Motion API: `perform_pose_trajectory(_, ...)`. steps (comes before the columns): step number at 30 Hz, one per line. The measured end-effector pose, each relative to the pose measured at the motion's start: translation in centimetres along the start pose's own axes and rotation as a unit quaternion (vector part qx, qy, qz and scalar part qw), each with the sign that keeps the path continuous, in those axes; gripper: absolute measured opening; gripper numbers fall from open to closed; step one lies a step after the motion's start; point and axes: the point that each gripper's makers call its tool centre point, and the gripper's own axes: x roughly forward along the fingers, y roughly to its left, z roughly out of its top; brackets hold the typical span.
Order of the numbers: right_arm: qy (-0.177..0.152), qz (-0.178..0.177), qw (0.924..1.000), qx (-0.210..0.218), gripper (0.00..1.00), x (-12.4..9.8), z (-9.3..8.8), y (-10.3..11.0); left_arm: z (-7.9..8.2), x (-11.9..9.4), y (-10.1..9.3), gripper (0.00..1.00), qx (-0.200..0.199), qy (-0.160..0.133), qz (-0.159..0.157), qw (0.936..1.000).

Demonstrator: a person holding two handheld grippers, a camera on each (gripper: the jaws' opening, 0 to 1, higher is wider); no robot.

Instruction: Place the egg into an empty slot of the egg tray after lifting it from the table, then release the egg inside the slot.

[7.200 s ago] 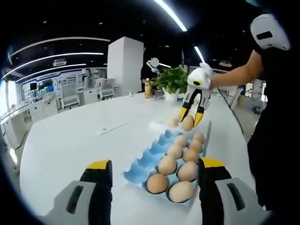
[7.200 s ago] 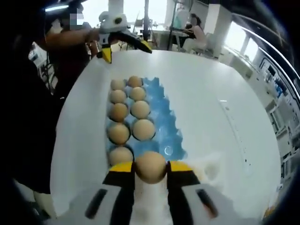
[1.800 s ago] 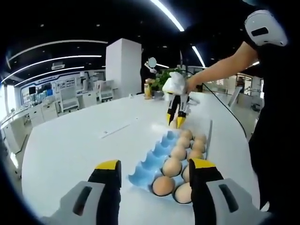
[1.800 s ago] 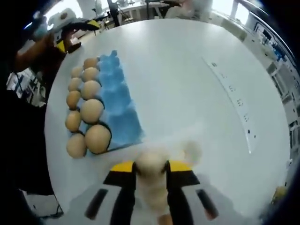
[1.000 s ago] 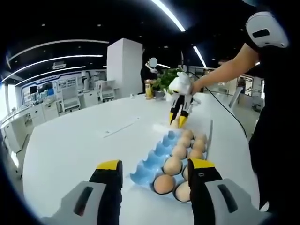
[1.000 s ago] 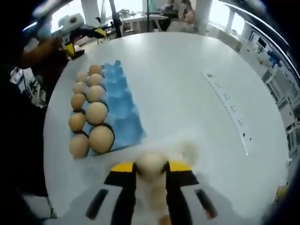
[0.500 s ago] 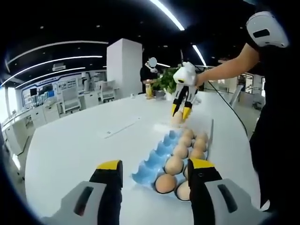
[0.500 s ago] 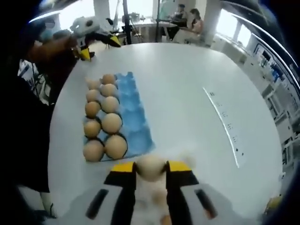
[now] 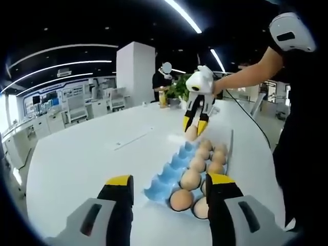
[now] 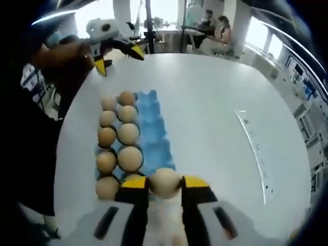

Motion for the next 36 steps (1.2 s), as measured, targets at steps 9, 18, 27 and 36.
perform_pose_trajectory(9,-0.018,0.016,0.9996,-0.015,0.24,1.5,2.9,0.6,0.0,-0.2,0.3,0.57,-0.001,-0.002,0.002,1.0000)
perform_pose_trajectory(18,-0.028,0.029,0.9987,-0.031,0.24,2.8,5.4,1.4,-0.2,-0.2,0.4,0.57,-0.001,-0.005,0.000,1.0000)
perform_pose_trajectory(27,-0.044,0.048,0.9966,-0.051,0.24,4.7,8.6,2.4,-0.3,-0.3,0.6,0.57,-0.001,-0.007,0.002,1.0000)
perform_pose_trajectory(36,-0.052,0.061,0.9946,-0.066,0.24,6.3,10.7,3.3,-0.4,-0.8,0.8,0.57,-0.004,-0.009,0.006,0.9999)
